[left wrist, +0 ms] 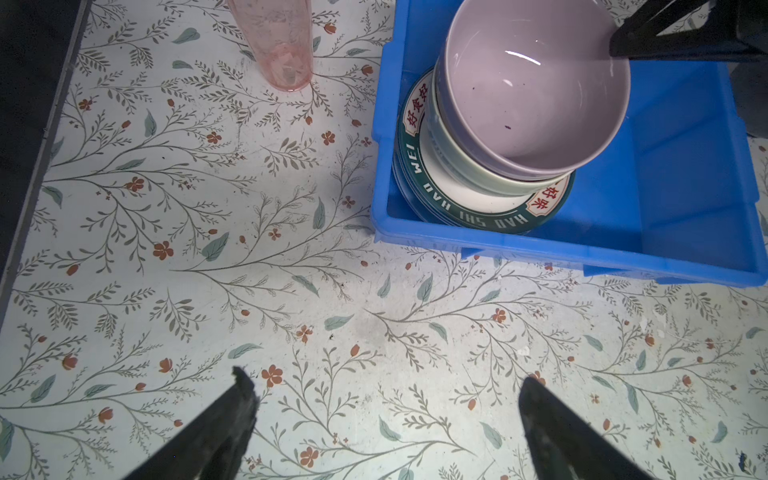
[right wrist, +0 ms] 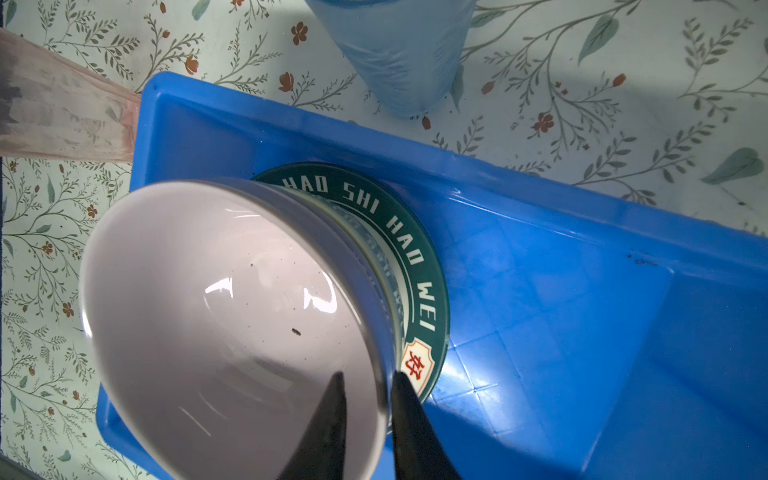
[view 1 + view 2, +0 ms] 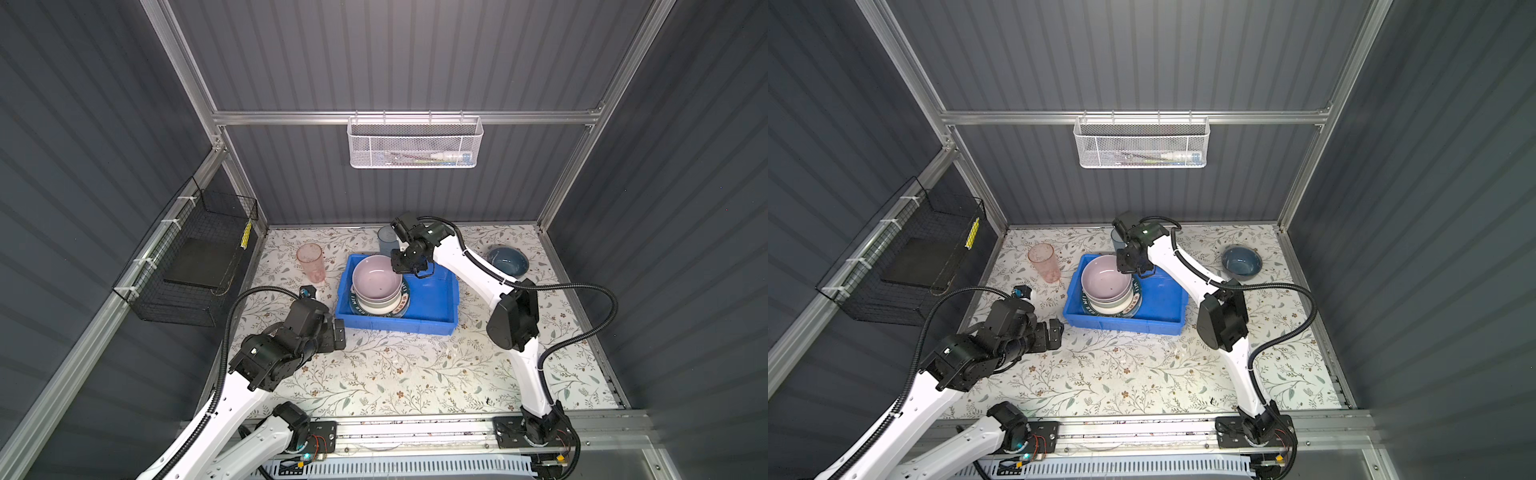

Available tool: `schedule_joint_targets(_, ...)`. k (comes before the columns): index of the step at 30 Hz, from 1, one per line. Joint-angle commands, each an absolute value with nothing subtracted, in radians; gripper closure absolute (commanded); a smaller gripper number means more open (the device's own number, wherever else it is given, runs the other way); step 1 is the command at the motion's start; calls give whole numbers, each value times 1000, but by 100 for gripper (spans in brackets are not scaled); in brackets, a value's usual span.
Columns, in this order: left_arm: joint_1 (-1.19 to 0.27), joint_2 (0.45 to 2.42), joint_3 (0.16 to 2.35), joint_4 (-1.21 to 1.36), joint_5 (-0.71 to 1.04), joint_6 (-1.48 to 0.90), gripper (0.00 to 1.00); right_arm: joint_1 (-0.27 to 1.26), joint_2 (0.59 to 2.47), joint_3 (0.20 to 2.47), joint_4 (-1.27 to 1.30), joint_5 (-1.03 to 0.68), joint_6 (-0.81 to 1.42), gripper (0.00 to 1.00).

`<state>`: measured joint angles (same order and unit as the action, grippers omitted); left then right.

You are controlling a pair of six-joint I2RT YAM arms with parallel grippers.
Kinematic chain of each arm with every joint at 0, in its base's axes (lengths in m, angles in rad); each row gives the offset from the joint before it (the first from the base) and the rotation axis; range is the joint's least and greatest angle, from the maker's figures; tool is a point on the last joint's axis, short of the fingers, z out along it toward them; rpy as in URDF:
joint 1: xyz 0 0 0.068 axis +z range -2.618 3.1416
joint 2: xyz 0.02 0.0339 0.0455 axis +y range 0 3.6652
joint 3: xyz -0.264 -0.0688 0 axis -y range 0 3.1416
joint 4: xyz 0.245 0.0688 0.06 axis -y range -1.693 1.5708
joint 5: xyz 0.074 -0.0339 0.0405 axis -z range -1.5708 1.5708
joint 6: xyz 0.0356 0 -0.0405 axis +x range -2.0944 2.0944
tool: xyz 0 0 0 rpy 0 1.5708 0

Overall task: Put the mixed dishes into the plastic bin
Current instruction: 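Open the right gripper to release the lavender bowl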

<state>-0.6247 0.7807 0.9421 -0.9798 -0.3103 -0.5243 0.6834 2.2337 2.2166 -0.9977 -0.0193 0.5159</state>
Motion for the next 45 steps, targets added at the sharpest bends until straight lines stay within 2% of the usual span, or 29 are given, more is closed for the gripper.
schedule_joint_targets(1, -619, 765, 940, -986, -301, -517, 0, 681, 2253, 2194, -1009, -21, 516, 78)
schedule_joint_targets(14, -618, 754, 932, -988, -302, -523, 0, 664, 2240, 2163, -1012, -79, 544, 93)
schedule_joint_targets(22, -618, 758, 922, -978, -298, -519, 0, 644, 2212, 2164, -1060, -95, 554, 94)
schedule_joint_targets(29, -618, 771, 914, -965, -293, -516, 0, 644, 2174, 2151, -1062, -109, 537, 82)
schedule_joint_targets(32, -619, 776, 914, -958, -291, -517, 0, 642, 2132, 2124, -1044, -110, 533, 67)
schedule_joint_targets(34, -619, 780, 915, -954, -289, -514, 0, 640, 2100, 2108, -1039, -104, 526, 62)
schedule_joint_targets(38, -618, 793, 920, -947, -288, -512, 0, 624, 1985, 2038, -1018, -61, 501, 50)
schedule_joint_targets(45, -618, 818, 935, -925, -289, -507, 0, 509, 1755, 1839, -1010, 65, 471, 38)
